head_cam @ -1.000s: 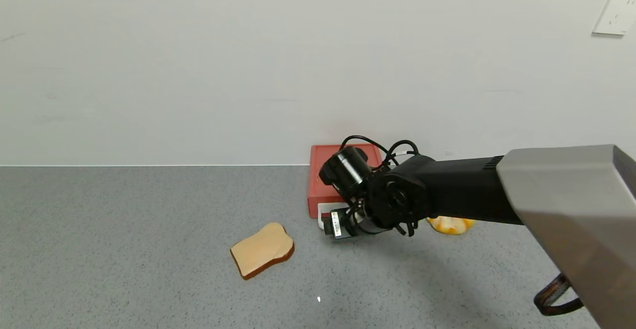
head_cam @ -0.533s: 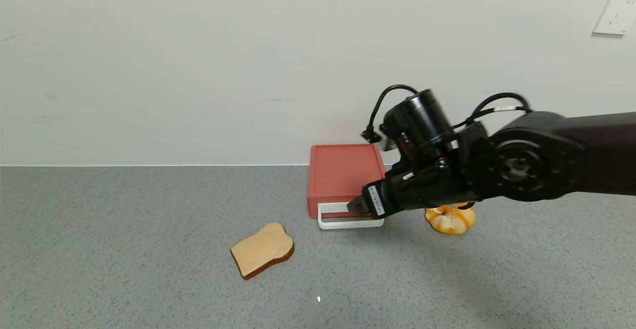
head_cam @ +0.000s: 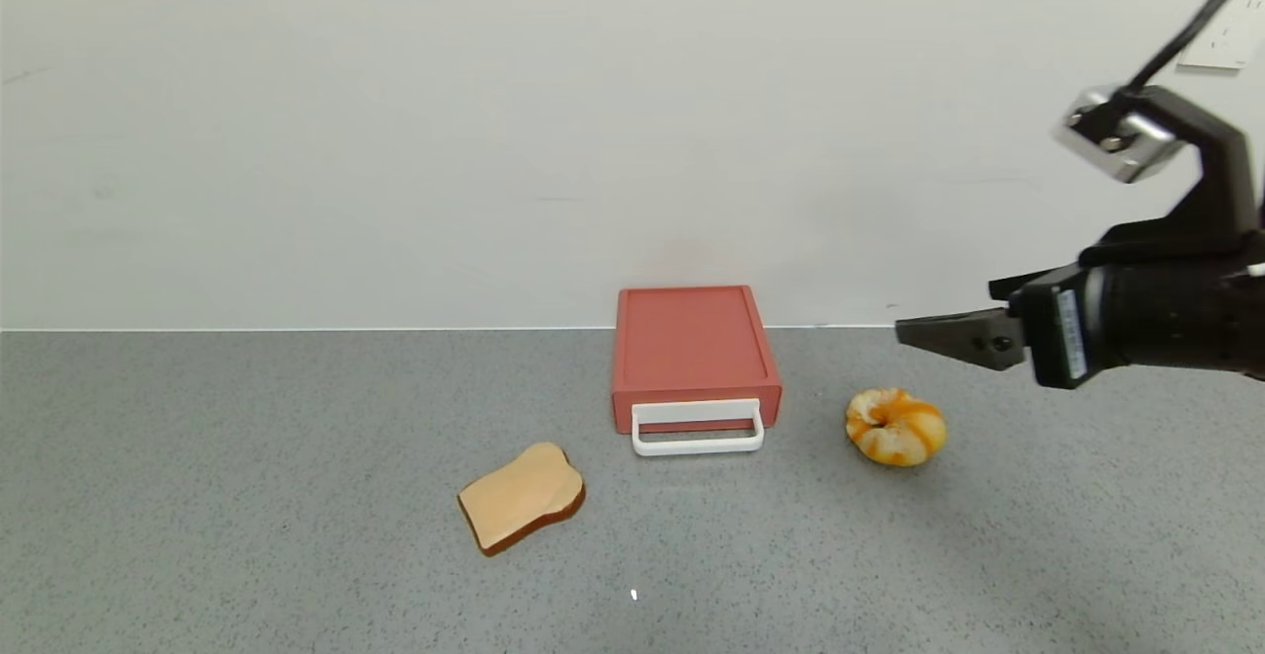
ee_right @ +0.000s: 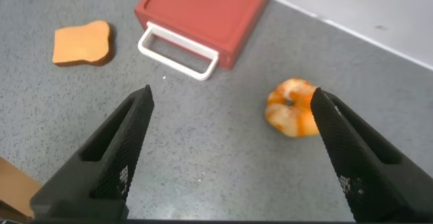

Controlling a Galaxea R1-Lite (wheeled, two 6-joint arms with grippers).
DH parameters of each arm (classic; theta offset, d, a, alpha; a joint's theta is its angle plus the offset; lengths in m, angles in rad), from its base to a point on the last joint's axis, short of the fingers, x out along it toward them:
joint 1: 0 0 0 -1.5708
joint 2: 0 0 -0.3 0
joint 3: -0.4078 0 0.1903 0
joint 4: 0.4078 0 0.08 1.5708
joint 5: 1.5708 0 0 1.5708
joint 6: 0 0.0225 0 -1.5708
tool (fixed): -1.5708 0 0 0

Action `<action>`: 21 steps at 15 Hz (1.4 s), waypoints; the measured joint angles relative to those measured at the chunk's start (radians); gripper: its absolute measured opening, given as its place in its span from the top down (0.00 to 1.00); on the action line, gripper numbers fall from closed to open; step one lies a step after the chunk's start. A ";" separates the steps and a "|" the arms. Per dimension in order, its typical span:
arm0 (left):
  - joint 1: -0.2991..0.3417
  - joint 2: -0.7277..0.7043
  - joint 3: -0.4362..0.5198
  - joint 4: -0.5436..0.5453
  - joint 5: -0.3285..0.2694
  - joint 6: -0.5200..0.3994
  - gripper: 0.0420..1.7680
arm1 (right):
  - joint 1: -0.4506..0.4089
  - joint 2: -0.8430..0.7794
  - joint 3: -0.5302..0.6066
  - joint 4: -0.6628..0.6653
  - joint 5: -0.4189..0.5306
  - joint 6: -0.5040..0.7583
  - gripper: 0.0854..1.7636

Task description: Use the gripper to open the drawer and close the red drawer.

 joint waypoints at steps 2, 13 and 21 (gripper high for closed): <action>0.000 0.000 0.000 0.000 0.000 0.000 0.03 | -0.034 -0.122 0.090 -0.019 0.011 -0.009 0.03; 0.000 0.000 0.000 0.000 0.000 0.001 0.03 | -0.313 -0.761 0.476 -0.017 0.012 -0.003 0.03; 0.000 0.000 0.000 0.000 0.000 0.001 0.03 | -0.506 -1.042 0.541 0.098 0.011 0.062 0.03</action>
